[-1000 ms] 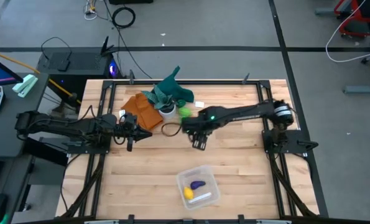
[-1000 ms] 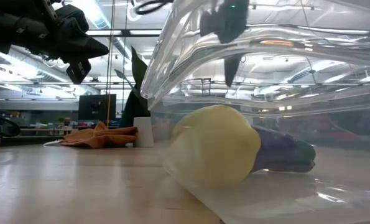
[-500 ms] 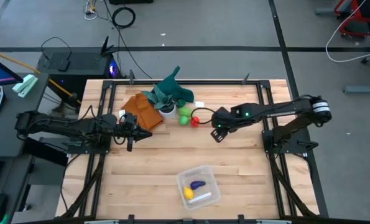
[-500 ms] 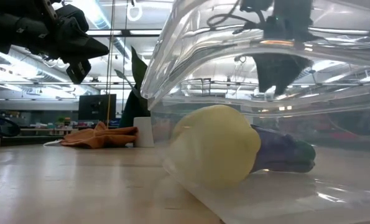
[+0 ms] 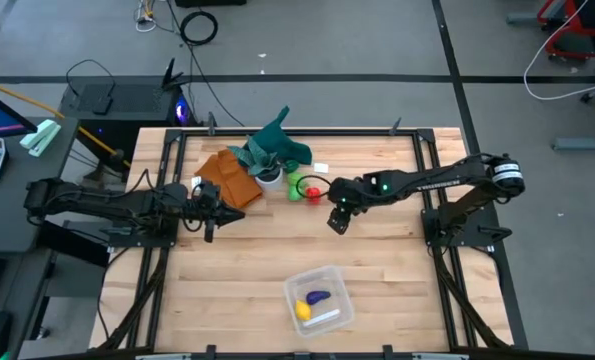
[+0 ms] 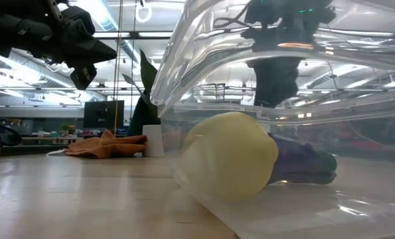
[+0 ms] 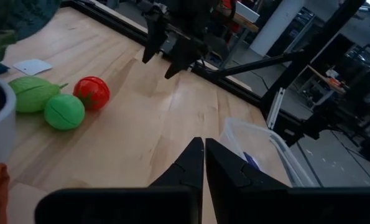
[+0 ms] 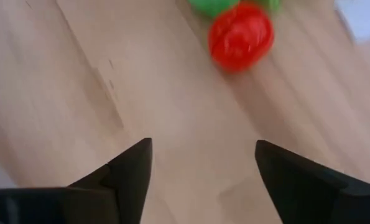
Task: Pick and placing Produce into tupperware
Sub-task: Put the tomato into the transparent bin
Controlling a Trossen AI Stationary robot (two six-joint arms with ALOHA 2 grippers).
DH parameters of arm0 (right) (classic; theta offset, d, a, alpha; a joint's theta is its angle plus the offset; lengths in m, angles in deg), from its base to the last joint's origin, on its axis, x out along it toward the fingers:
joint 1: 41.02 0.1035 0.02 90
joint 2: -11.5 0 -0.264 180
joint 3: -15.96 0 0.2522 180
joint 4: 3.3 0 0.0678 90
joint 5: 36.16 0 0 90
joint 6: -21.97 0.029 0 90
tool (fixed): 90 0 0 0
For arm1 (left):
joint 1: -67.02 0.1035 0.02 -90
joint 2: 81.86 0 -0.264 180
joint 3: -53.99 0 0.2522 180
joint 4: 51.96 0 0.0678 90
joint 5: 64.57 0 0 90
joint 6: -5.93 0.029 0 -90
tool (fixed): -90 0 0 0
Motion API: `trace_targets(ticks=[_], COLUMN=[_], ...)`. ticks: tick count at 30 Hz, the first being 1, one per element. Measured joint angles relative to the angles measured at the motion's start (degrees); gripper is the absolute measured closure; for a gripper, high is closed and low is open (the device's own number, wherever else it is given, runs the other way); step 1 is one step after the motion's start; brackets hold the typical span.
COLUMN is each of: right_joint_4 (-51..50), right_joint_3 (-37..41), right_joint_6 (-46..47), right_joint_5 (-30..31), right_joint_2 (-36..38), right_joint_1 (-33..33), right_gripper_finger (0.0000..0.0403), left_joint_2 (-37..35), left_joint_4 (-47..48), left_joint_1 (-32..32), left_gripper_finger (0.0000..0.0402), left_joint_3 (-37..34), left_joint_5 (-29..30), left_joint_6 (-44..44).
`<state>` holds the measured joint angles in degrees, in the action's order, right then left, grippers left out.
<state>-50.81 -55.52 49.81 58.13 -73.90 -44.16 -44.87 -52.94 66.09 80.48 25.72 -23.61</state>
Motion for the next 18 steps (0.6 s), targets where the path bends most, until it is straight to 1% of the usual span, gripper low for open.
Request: trace_targets(ticks=[5,11,15,18], right_joint_4=[4.1,4.9,7.2,8.8], right_joint_3=[-0.5,-0.5,-0.5,-0.5], right_joint_6=[-8.6,-14.4,-19.1,-20.9], right_joint_5=[-0.3,-0.4,-0.2,-0.1], right_joint_2=[-0.2,-0.3,-0.3,-0.3], right_joint_1=[-2.5,-5.2,-5.9,-6.3], right_gripper_finger=[0.0112,0.0067,0.0046,0.004], left_joint_2=[0.0,0.0,0.0,0.0], left_joint_4=[0.0,0.0,0.0,0.0], left_joint_1=[0.0,0.0,0.0,0.0], left_gripper_finger=[0.0389,0.0381,0.038,0.0386], left_joint_3=[0.0,0.0,0.0,0.0], left_joint_5=[0.7,1.6,1.6,1.6], left_joint_6=[-0.4,-1.1,-1.1,-1.0])
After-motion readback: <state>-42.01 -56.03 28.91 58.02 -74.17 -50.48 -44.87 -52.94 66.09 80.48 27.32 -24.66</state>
